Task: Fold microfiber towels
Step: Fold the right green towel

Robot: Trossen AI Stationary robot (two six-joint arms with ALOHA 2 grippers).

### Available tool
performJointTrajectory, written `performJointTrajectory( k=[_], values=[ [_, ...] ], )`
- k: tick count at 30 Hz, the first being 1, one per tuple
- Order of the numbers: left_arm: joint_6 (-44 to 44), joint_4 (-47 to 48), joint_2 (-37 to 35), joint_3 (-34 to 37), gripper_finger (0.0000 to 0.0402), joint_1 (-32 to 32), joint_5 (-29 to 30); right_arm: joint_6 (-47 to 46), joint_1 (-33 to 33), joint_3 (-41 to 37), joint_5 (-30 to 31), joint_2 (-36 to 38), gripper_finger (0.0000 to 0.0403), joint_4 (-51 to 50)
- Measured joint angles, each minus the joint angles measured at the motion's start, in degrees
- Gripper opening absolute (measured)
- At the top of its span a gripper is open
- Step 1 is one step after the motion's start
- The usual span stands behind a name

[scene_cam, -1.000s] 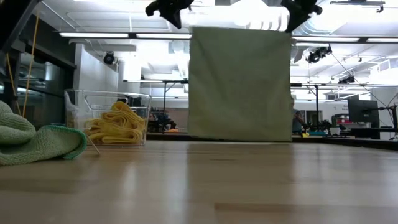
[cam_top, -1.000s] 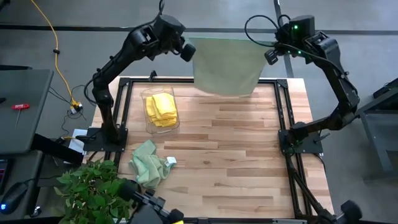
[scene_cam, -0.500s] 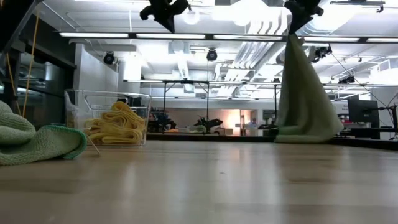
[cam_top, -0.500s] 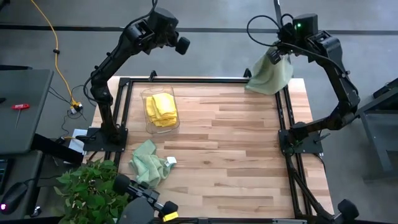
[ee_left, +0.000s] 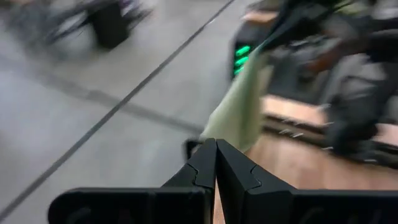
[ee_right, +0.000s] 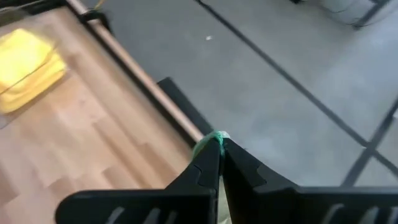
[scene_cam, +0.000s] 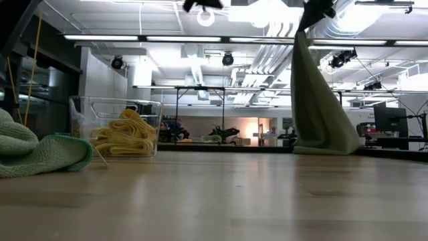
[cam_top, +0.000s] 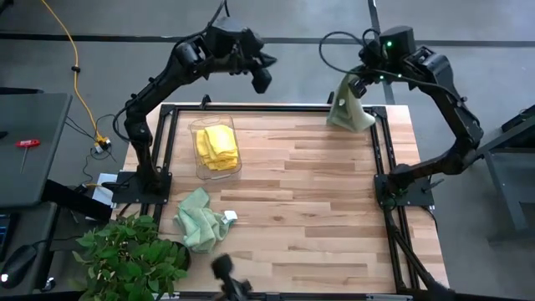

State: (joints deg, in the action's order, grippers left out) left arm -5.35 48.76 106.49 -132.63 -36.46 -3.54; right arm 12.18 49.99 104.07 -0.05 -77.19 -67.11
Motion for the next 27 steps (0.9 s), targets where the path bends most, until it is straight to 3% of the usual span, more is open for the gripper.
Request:
performJointTrajectory(
  k=[3,5,13,18,22,27],
  values=[
    [-2.5,-5.24,0.03,2.56,0.0,2.17,-7.23,-1.6,-3.46,0.0,0.0,0.0,0.0,-2.05],
    [-2.83,-6.02,0.18,3.24,0.0,3.15,-8.82,-2.37,-5.74,0.0,0.01,0.0,0.0,-3.53],
    [-9.3,-4.18,0.31,6.18,0.0023,6.39,8.38,-7.29,-12.01,0.0,0.02,0.58,0.0,-4.81],
    [-8.92,-3.46,0.1,6.06,0.0084,7.21,7.81,-9.39,-13.74,0.0,0.02,0.72,0.0,-4.79],
    [-7.19,-3.58,0.12,6.13,0.0146,8.75,3.56,-11.27,-14.71,0.0,-0.56,0.74,0.0,-4.76],
    [-6.79,-3.87,0.14,9.3,0.0204,13.08,3.19,-22.1,-14.94,0.0,-0.03,0.45,0.0,-3.55]
  ],
)
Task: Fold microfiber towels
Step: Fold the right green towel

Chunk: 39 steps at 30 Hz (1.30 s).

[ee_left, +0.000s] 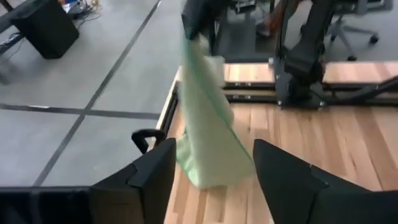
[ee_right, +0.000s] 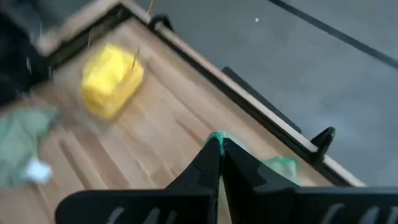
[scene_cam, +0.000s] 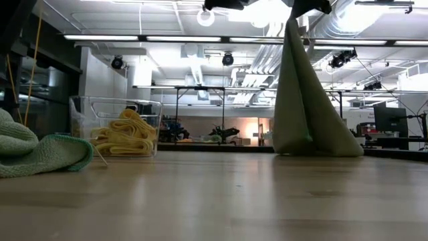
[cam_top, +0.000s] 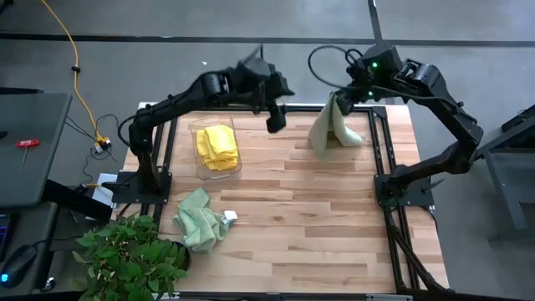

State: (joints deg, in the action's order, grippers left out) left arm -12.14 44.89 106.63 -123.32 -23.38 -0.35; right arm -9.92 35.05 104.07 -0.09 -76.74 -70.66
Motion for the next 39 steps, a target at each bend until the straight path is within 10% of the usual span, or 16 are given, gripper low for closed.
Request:
performJointTrajectory(
  k=[29,39],
  values=[
    [31.22,-59.5,0.0,52.29,0.0223,8.9,27.03,-15.67,-2.23,0.02,-1.91,-4.58,0.0,9.13],
    [33.03,-61.54,11.01,49.25,0.0223,10.64,26.52,-18.51,-2.23,0.02,-1.9,-4.75,0.0,12.99]
  ],
)
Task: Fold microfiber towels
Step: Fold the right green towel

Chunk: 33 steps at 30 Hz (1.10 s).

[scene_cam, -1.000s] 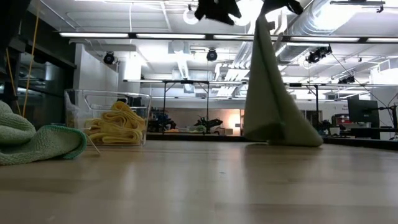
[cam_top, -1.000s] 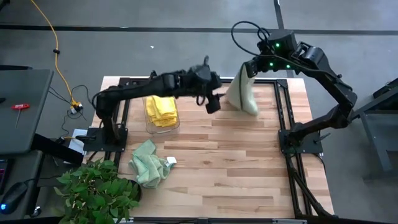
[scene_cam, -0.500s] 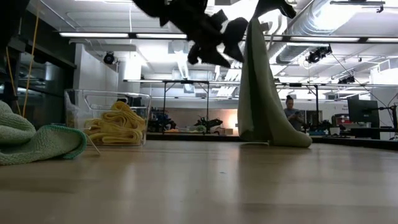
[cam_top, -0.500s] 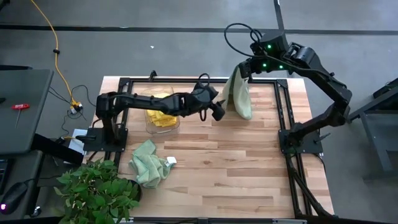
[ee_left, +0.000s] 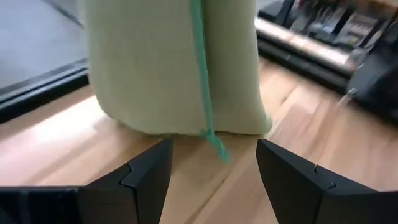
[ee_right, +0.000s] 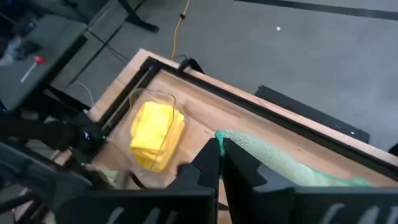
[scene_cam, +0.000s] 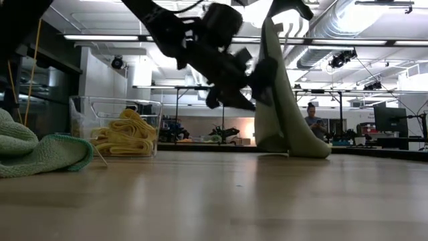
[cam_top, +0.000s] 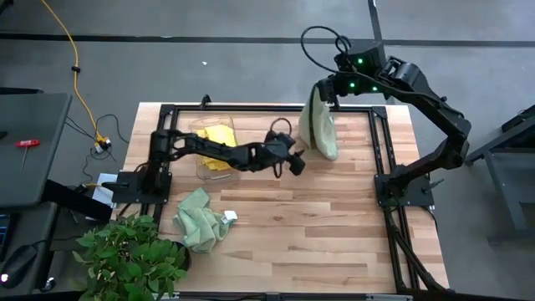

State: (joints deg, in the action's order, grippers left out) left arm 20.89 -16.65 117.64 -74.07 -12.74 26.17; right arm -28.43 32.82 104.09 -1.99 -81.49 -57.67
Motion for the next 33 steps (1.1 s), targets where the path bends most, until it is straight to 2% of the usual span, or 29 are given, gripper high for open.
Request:
performJointTrajectory(
  k=[3,11,14,19,23,33],
  values=[
    [0.0,3.97,1.76,-1.74,0.0223,0.66,3.39,-2.78,-0.55,0.0,0.03,0.0,0.0,1.07],
    [-2.84,3.12,1.89,-2.02,0.0223,2.05,11.12,-8.09,-5.6,0.04,0.25,-1.75,0.0,5.28],
    [-4.51,5.8,1.89,-2.02,0.0223,2.44,13.35,-9.11,-7.49,0.04,0.25,-2.36,0.0,7.14],
    [-2.85,9.96,1.54,-2.0,0.0223,3.13,18.49,-9.32,-9.48,0.04,3.47,-2.22,0.0,8.28],
    [-1.32,11.08,1.49,-2.0,0.0223,3.11,19.92,-10.63,-10.34,0.04,4.02,-1.97,0.0,8.78],
    [3.95,10.85,1.49,-2.0,0.0223,2.2,18.83,-10.6,-11.23,0.04,4.86,-1.99,0.0,9.07]
  ],
)
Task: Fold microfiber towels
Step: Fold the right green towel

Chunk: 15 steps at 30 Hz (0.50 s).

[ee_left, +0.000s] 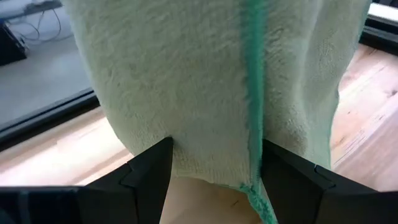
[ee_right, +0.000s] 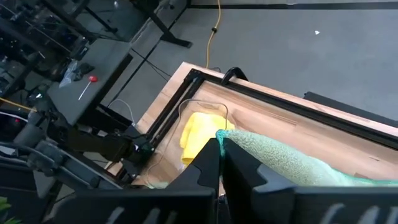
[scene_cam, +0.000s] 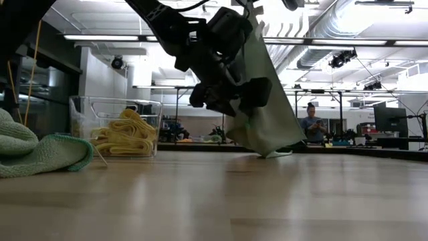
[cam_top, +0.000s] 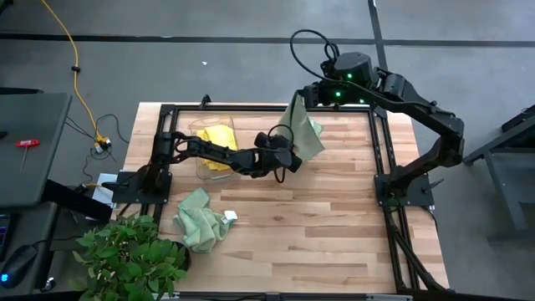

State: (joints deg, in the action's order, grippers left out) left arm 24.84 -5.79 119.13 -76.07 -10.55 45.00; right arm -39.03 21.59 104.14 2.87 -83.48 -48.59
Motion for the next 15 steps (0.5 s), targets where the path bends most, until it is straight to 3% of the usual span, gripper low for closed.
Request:
performJointTrajectory(
  k=[8,15],
  values=[
    [2.39,0.18,0.0,0.0,0.0223,0.03,1.15,-1.68,0.0,0.0,-4.6,0.0,0.0,5.13],
    [2.01,0.45,-0.87,0.02,0.0223,-0.44,3.8,-1.09,0.0,0.0,-9.01,0.0,0.0,3.46]
  ],
)
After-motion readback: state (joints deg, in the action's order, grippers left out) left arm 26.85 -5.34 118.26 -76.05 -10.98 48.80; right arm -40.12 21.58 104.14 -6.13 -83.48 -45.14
